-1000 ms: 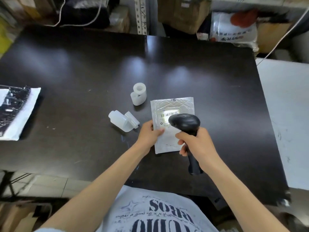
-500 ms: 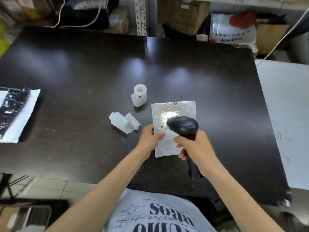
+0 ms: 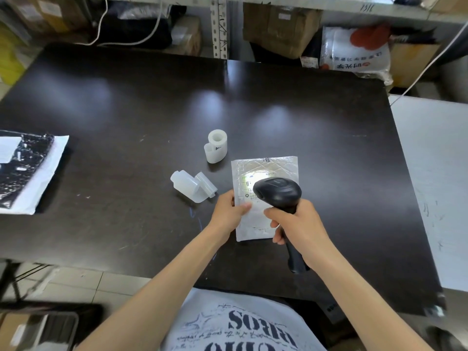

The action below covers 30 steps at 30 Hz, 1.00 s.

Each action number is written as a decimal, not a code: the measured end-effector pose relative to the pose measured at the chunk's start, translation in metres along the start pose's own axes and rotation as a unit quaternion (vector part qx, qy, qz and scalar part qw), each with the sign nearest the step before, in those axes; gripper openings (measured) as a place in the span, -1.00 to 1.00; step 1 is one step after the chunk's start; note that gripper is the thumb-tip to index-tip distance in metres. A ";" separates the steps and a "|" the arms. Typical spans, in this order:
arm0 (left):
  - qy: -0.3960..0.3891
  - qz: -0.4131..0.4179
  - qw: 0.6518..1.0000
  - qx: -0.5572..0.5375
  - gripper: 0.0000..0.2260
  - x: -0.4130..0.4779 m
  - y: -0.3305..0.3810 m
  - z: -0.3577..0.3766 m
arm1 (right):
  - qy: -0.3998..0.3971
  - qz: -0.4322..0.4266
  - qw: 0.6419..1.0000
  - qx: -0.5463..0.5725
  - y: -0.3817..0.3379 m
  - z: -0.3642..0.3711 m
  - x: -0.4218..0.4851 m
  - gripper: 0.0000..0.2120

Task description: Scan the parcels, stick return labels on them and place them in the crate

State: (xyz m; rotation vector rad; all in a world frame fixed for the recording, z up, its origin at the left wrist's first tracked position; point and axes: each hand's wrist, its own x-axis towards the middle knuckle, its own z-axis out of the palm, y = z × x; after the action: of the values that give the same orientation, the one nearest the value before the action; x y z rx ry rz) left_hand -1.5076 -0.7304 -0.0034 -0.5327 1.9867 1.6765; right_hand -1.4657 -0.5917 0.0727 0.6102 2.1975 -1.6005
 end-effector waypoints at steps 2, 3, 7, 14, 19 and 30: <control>-0.002 0.000 1.000 0.010 -0.65 0.002 0.001 -0.001 | 0.000 -0.002 1.000 -0.006 0.000 -0.002 0.001 -0.92; -0.002 0.002 1.000 0.016 -0.65 0.003 0.001 -0.001 | 0.002 -0.004 1.000 -0.009 0.000 -0.004 0.002 -0.92; -0.005 0.026 0.998 0.050 -0.69 0.010 0.006 -0.003 | 0.018 -0.012 1.000 -0.007 -0.001 -0.011 0.009 -0.92; 0.085 0.162 0.886 0.427 -0.69 0.024 0.029 -0.010 | 0.088 -0.027 0.996 0.002 -0.008 -0.042 0.059 -0.88; 0.213 0.258 0.856 0.394 -0.78 0.045 0.072 -0.027 | 0.155 -0.041 0.969 -0.186 -0.006 -0.066 0.113 -0.57; 0.124 0.124 0.800 0.574 -0.47 0.108 0.110 -0.054 | 0.203 -0.040 0.932 -0.297 -0.004 -0.064 0.162 -0.45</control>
State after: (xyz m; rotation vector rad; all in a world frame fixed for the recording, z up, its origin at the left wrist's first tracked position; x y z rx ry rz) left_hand -1.6646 -0.7633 0.0279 -0.0095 2.8534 0.2297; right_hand -1.6068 -0.5093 0.0109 0.7082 2.8531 -0.7906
